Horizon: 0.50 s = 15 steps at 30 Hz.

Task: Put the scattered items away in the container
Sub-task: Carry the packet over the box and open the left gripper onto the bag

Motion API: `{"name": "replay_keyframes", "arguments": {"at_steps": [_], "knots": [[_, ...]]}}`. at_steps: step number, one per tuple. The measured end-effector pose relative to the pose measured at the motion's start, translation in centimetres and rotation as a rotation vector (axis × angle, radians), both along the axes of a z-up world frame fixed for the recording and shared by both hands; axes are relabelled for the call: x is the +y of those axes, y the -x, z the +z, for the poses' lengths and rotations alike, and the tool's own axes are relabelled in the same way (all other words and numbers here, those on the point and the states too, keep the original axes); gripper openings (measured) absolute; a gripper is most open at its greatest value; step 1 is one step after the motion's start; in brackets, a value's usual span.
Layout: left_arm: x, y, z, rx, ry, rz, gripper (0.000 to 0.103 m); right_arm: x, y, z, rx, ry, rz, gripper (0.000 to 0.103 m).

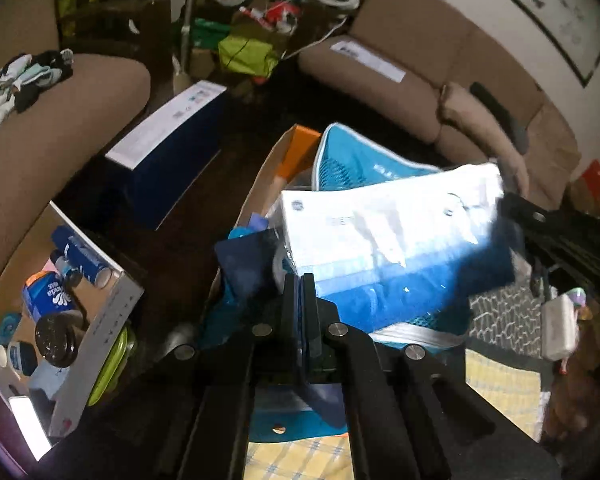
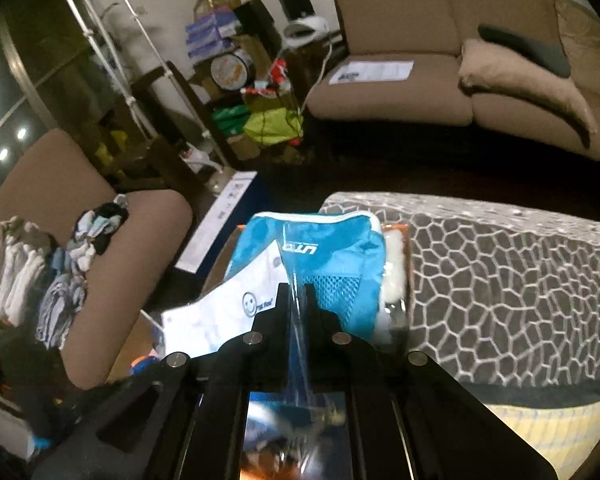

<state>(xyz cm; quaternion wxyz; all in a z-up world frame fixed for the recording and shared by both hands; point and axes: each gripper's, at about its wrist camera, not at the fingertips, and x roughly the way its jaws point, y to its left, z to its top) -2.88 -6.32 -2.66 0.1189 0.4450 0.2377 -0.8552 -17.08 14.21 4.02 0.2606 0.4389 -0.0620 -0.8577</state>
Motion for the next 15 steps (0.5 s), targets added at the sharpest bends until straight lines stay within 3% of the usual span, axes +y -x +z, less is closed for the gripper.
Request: {"name": "replay_keyframes", "arguments": {"at_steps": [7, 10, 11, 12, 13, 14, 15], "knots": [[-0.1, 1.0, -1.4, -0.074, -0.016, -0.015, 0.012, -1.0, 3.1, -4.0, -0.058, -0.022, -0.028, 0.006], [-0.5, 0.9, -1.2, -0.086, -0.039, -0.017, 0.036, -1.4, 3.7, -3.9, -0.049, -0.027, -0.031, 0.01], [-0.6, 0.7, -0.9, -0.087, -0.038, -0.014, 0.055, -1.5, 3.7, -3.7, -0.038, -0.03, -0.03, 0.014], [-0.6, 0.4, -0.5, -0.085, -0.03, -0.006, 0.075, -1.6, 3.6, -3.2, -0.02, -0.032, -0.029, 0.023], [-0.6, 0.1, 0.0, -0.08, -0.017, -0.004, 0.083, -1.7, 3.6, -2.8, -0.005, -0.039, -0.029, 0.034], [-0.4, -0.2, 0.5, -0.072, 0.003, -0.013, 0.088, -1.7, 3.5, -2.2, 0.018, -0.054, -0.034, 0.053], [-0.3, -0.5, 0.9, -0.068, 0.018, -0.018, 0.088, -1.8, 3.3, -1.6, 0.051, -0.077, -0.047, 0.06]]}}
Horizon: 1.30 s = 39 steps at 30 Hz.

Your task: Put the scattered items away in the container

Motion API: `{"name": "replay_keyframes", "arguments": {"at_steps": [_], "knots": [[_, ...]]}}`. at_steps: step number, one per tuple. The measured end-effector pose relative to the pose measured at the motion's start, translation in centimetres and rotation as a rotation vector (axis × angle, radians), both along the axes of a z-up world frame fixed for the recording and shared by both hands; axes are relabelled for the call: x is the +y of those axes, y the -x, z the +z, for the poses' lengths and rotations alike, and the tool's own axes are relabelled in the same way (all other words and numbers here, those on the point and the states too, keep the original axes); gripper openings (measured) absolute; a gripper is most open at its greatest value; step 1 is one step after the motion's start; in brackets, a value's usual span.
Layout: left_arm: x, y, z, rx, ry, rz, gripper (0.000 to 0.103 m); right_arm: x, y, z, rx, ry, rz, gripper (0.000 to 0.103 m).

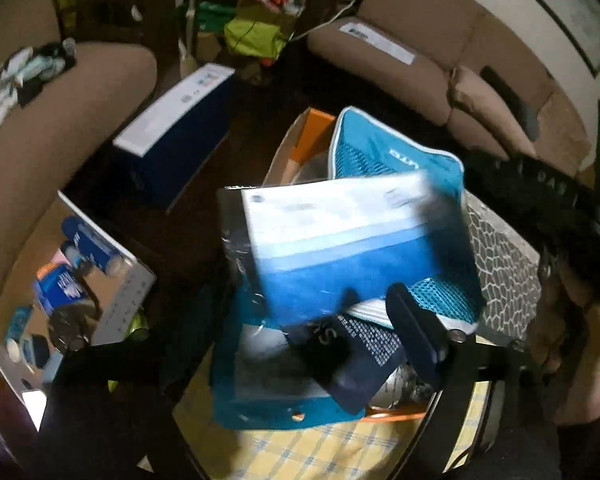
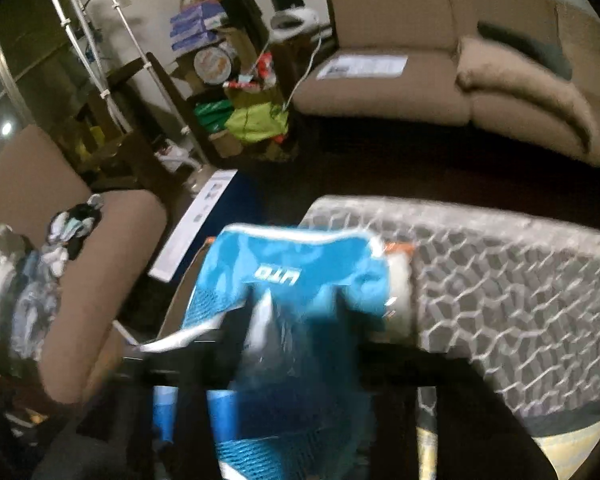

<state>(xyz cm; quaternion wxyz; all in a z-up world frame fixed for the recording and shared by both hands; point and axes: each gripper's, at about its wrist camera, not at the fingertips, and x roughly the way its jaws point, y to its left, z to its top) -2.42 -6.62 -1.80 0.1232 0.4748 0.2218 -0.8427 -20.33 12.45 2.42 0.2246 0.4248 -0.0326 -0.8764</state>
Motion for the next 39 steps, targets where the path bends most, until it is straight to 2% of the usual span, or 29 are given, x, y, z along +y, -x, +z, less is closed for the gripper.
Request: {"name": "replay_keyframes", "arguments": {"at_steps": [3, 7, 10, 15, 19, 23, 26, 29, 31, 33, 34, 35, 39], "knots": [[0.4, -0.9, 0.8, -0.006, 0.018, 0.003, 0.094, 0.7, -1.3, 2.0, 0.086, -0.07, -0.039, 0.059], [1.5, -2.4, 1.9, 0.023, 0.061, -0.022, 0.096, 2.4, -4.2, 4.0, 0.148, -0.082, -0.036, 0.06], [2.5, -3.3, 3.1, 0.063, 0.124, -0.033, 0.101, 4.4, -7.5, 5.0, 0.178, -0.064, -0.03, 0.066], [3.7, -4.2, 4.9, 0.132, 0.194, -0.028, 0.102, 7.6, -12.9, 5.9, 0.167, -0.061, -0.036, 0.078], [4.3, -4.4, 5.3, 0.144, 0.178, -0.056, 0.102, 9.7, -16.3, 6.4, 0.135, -0.032, -0.041, 0.089], [5.0, -4.5, 5.1, 0.131, 0.169, -0.074, 0.102, 10.7, -18.5, 5.4, 0.041, -0.042, -0.082, 0.095], [5.5, -4.6, 5.2, 0.134, 0.17, -0.085, 0.102, 10.8, -19.6, 4.2, 0.015, -0.157, -0.178, 0.096], [5.9, -4.8, 5.4, 0.138, 0.174, -0.099, 0.102, 10.0, -20.1, 3.6, 0.059, -0.308, -0.276, 0.101], [6.0, -5.0, 5.4, 0.143, 0.171, -0.108, 0.102, 8.8, -19.7, 3.5, 0.065, -0.426, -0.297, 0.102], [6.0, -5.3, 5.5, 0.146, 0.159, -0.112, 0.102, 8.1, -19.7, 3.5, 0.1, -0.487, -0.293, 0.102], [6.0, -5.3, 5.5, 0.149, 0.156, -0.112, 0.102, 7.9, -20.4, 3.9, 0.165, -0.474, -0.321, 0.102], [6.0, -5.4, 5.6, 0.152, 0.155, -0.111, 0.102, 8.4, -20.8, 4.2, 0.192, -0.444, -0.33, 0.102], [6.0, -5.1, 5.5, 0.154, 0.164, -0.104, 0.102, 9.1, -21.9, 5.1, 0.186, -0.264, -0.23, 0.102]]}}
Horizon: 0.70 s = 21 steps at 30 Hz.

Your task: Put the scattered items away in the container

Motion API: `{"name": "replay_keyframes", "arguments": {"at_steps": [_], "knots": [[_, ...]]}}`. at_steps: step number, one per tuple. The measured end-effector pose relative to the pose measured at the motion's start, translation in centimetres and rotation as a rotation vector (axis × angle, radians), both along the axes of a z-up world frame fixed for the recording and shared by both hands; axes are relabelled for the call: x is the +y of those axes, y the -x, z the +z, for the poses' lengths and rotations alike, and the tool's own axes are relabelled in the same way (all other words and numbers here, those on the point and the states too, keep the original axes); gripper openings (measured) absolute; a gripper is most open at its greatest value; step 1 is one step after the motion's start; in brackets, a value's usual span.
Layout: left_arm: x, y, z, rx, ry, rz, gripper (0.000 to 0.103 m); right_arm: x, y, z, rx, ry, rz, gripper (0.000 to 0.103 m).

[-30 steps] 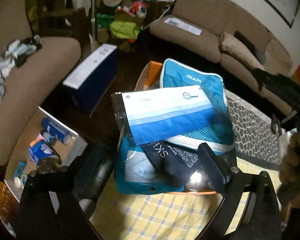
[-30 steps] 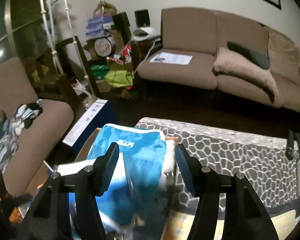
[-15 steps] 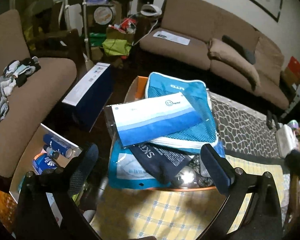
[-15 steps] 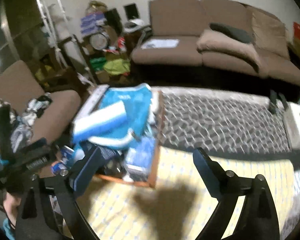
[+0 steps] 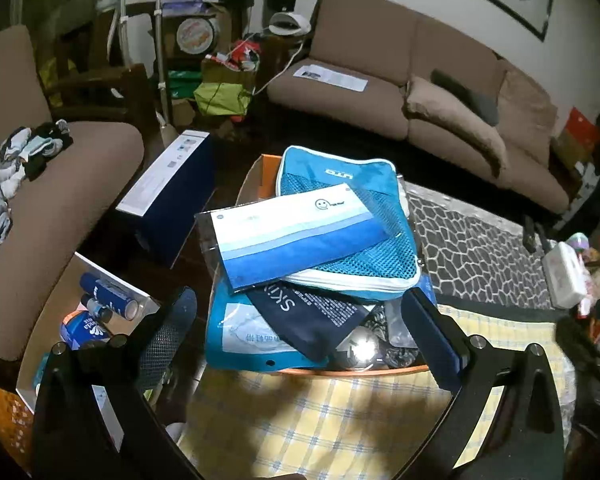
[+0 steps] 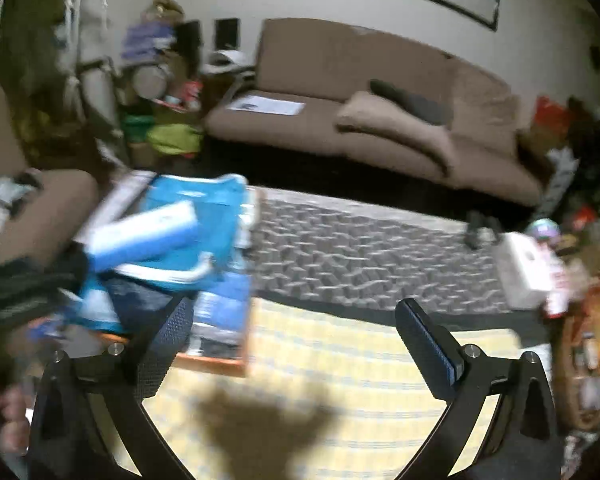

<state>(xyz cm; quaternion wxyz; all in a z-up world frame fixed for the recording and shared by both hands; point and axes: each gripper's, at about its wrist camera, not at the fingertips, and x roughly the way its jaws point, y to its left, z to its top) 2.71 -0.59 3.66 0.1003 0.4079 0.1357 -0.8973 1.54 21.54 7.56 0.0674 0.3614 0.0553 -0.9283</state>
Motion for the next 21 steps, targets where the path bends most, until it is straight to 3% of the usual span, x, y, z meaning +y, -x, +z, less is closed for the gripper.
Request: {"name": "replay_keyframes", "arguments": {"at_steps": [14, 21], "knots": [[-0.2, -0.1, -0.1, -0.007, -0.007, -0.005, 0.102, 0.5, -0.8, 0.7, 0.001, 0.043, 0.019, 0.102], [-1.2, -1.2, 0.5, -0.018, -0.056, 0.003, 0.102, -0.8, -1.4, 0.7, 0.001, 0.024, 0.046, 0.102]]}}
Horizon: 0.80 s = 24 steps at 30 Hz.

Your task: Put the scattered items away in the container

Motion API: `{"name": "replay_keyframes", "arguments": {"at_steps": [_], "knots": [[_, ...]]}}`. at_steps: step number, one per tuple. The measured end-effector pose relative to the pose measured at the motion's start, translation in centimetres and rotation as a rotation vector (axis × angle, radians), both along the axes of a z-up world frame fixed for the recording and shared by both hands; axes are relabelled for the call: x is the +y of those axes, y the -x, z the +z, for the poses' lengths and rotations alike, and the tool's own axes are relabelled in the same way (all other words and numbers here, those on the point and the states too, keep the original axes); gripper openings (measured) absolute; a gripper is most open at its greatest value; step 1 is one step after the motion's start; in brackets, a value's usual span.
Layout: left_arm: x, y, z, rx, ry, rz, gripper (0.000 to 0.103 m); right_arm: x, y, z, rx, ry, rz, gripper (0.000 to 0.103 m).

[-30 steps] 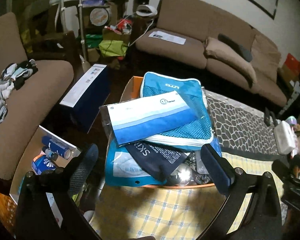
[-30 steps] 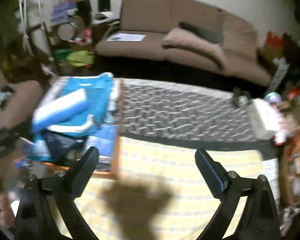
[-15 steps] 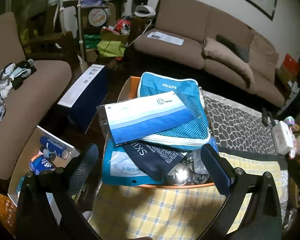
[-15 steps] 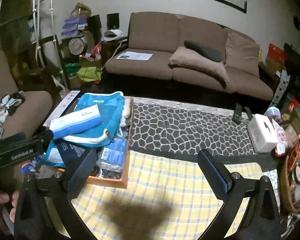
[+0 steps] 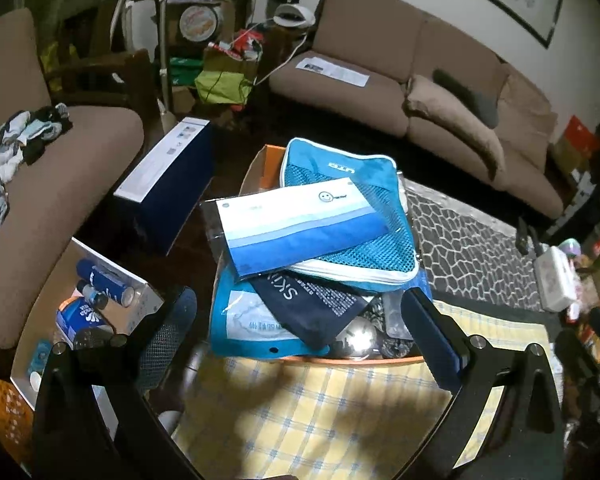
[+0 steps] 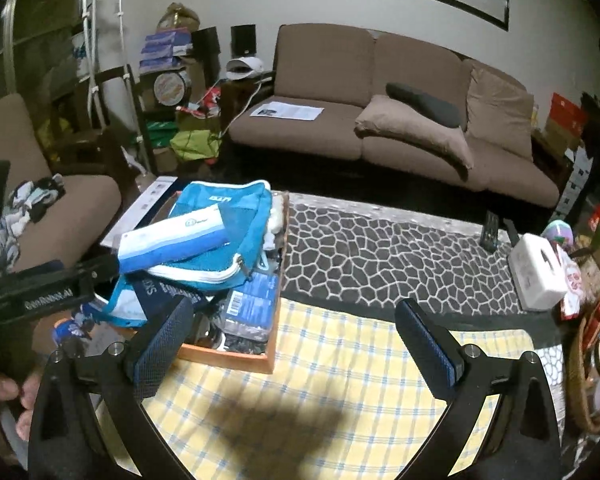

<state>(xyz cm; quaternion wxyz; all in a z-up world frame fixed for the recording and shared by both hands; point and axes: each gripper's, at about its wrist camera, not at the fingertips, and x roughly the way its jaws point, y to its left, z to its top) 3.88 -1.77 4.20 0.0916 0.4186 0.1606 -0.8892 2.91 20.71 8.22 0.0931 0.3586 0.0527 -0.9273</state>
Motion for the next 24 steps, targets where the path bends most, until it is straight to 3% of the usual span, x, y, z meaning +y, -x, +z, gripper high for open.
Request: {"name": "replay_keyframes", "arguments": {"at_steps": [7, 24], "knots": [[0.0, -1.6, 1.3, 0.012, 0.023, 0.004, 0.102, -0.1, -0.4, 0.0, -0.024, 0.025, 0.001, 0.102], [-0.1, -1.4, 1.1, 0.001, 0.023, 0.025, 0.102, -1.4, -1.3, 1.3, 0.007, 0.03, 0.027, 0.102]]}}
